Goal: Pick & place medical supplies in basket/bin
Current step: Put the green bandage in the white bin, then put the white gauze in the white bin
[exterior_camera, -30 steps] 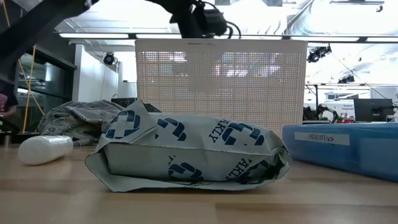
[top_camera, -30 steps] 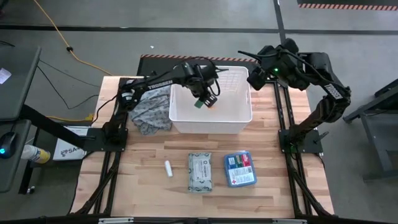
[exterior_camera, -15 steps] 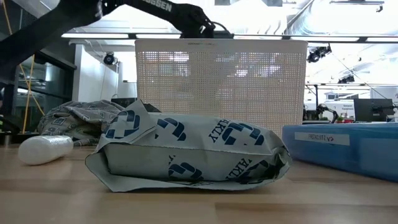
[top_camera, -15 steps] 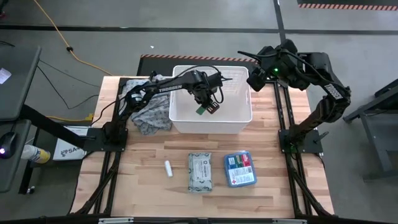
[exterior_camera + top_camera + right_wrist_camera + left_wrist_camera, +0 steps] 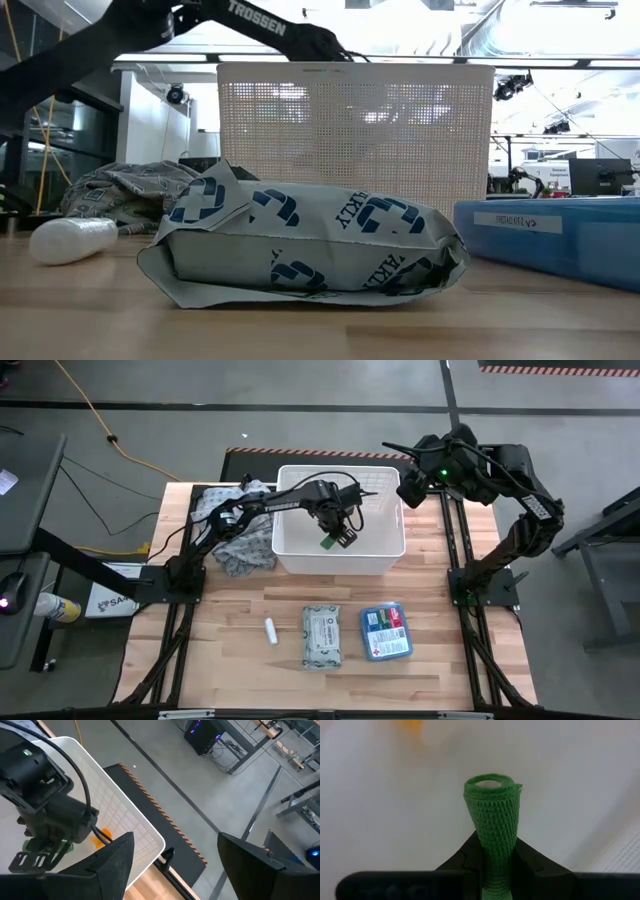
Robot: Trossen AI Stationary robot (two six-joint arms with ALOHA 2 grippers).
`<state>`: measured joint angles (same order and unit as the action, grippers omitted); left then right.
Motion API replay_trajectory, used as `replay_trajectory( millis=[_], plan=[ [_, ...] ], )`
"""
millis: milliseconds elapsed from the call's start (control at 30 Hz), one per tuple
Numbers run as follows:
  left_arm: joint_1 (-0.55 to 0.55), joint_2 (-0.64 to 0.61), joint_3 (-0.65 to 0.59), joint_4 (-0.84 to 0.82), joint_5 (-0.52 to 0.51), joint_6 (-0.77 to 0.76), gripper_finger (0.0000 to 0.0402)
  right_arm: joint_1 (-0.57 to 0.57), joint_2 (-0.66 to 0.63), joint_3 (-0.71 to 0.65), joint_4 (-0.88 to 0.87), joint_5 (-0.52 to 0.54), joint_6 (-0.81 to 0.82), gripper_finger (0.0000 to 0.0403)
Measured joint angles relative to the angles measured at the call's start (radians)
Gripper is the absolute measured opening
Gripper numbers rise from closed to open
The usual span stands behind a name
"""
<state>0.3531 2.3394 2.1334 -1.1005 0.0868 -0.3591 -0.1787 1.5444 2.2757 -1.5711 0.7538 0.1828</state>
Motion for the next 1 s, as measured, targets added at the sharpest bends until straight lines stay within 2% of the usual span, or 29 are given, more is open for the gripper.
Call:
replay_trajectory(
  millis=[133, 300, 600, 1000],
  plan=[
    [-0.001, 0.005, -0.002, 0.003, -0.003, 0.011, 0.0096, 0.000, 0.000, 0.000, 0.000, -0.021, 0.000, 0.0277],
    [0.000, 0.004, -0.002, 0.008, -0.020, 0.006, 0.0122, 0.000, 0.000, 0.000, 0.000, -0.029, 0.011, 0.0277],
    [-0.003, 0.003, -0.002, 0.008, -0.018, 0.012, 0.0182, 0.000, 0.000, 0.000, 0.000, -0.031, 0.022, 0.0277],
    [-0.002, 0.003, -0.002, 0.007, -0.017, 0.014, 0.0284, 0.000, 0.000, 0.000, 0.000, -0.031, 0.026, 0.0277]
  ],
)
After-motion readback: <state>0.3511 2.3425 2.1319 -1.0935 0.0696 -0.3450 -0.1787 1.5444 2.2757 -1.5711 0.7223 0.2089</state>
